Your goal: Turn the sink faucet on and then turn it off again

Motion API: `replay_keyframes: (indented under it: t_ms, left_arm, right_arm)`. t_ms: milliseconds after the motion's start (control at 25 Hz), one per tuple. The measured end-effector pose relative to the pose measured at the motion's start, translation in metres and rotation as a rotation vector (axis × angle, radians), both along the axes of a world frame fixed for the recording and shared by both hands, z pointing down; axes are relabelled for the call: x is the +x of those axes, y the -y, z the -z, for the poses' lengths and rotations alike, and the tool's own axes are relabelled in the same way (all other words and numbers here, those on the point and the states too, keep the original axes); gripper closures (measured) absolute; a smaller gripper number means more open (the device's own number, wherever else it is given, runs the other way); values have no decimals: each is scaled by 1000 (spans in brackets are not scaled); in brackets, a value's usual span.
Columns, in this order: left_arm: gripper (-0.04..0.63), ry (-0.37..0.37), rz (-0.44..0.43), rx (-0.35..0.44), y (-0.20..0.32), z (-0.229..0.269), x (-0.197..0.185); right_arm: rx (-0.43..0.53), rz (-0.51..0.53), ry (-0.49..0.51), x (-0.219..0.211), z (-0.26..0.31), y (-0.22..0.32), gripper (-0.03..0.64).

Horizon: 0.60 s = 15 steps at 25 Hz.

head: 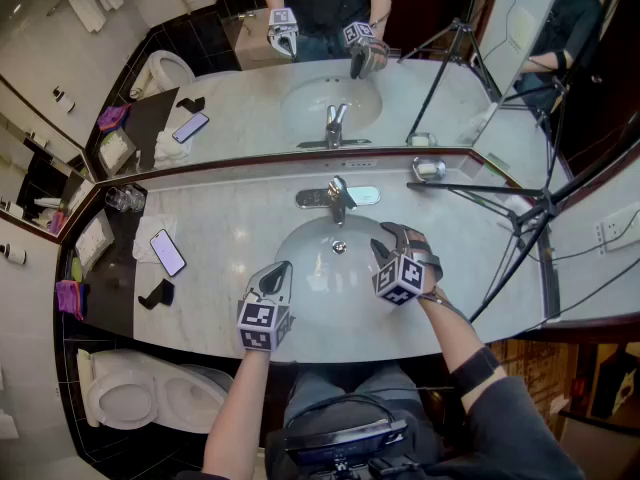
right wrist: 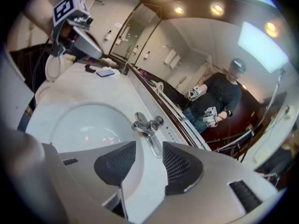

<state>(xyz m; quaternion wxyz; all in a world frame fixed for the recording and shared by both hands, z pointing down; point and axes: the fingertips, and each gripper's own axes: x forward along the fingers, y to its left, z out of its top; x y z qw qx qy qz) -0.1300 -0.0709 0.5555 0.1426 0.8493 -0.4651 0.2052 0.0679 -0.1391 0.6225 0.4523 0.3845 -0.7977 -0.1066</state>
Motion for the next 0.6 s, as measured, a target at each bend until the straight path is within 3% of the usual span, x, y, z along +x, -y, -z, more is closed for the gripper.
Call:
replay_keyframes:
  t_ms: [160, 360, 600]
  left_arm:
    - [588, -4, -4, 11, 10, -5, 5]
    - [588, -7, 3, 10, 21, -16, 8]
    - [588, -21, 25, -3, 25, -29, 5]
  right_arm:
    - [83, 110, -175, -9, -17, 32, 400]
    - [156, 206, -308, -23, -34, 65, 400]
    - [135, 274, -403, -33, -65, 89, 397]
